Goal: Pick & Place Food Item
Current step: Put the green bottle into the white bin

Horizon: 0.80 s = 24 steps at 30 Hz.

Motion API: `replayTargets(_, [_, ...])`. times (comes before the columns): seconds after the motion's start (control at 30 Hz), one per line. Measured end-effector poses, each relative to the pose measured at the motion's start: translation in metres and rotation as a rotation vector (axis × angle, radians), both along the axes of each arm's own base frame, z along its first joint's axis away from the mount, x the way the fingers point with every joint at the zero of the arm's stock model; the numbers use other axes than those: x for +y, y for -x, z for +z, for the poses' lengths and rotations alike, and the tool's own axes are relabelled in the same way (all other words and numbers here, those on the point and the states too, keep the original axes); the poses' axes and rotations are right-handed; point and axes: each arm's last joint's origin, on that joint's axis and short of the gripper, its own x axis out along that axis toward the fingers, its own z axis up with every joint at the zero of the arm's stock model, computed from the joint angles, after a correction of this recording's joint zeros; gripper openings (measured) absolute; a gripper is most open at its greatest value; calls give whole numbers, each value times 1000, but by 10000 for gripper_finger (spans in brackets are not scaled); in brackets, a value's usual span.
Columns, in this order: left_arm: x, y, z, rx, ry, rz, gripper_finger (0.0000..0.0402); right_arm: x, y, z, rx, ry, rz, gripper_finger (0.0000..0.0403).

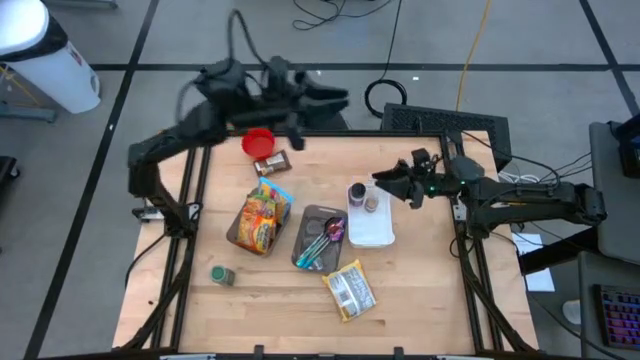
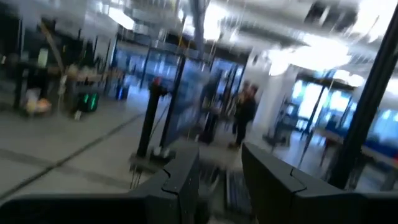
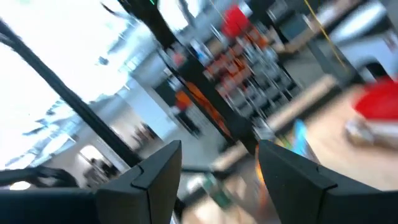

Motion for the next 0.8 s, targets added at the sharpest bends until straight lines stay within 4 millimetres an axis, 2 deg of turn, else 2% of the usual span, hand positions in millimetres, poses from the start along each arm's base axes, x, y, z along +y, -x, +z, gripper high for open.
replayTargets(0.13, [-12, 18, -4, 154, -8, -2, 129, -3, 2, 15, -80, 13, -17, 205])
replayTargets(0.3, [-30, 35, -12, 313, -15, -25, 129, -4, 0, 43, -17, 113, -43, 205])
replayTargets(0.47, [-48, 63, -11, 409, -89, -20, 129, -5, -2, 81, 34, 231, -63, 205])
replayTargets(0.53, [-52, 78, -12, 466, -93, -5, 129, -4, -6, 89, 40, 242, -59, 205])
replayTargets(0.63, [-56, 100, -11, 512, -82, 22, 129, 2, -18, 92, 51, 261, -71, 205])
replayTargets(0.8, [-63, 139, -22, 515, -72, 17, 129, 18, -47, 75, 136, 257, -87, 205])
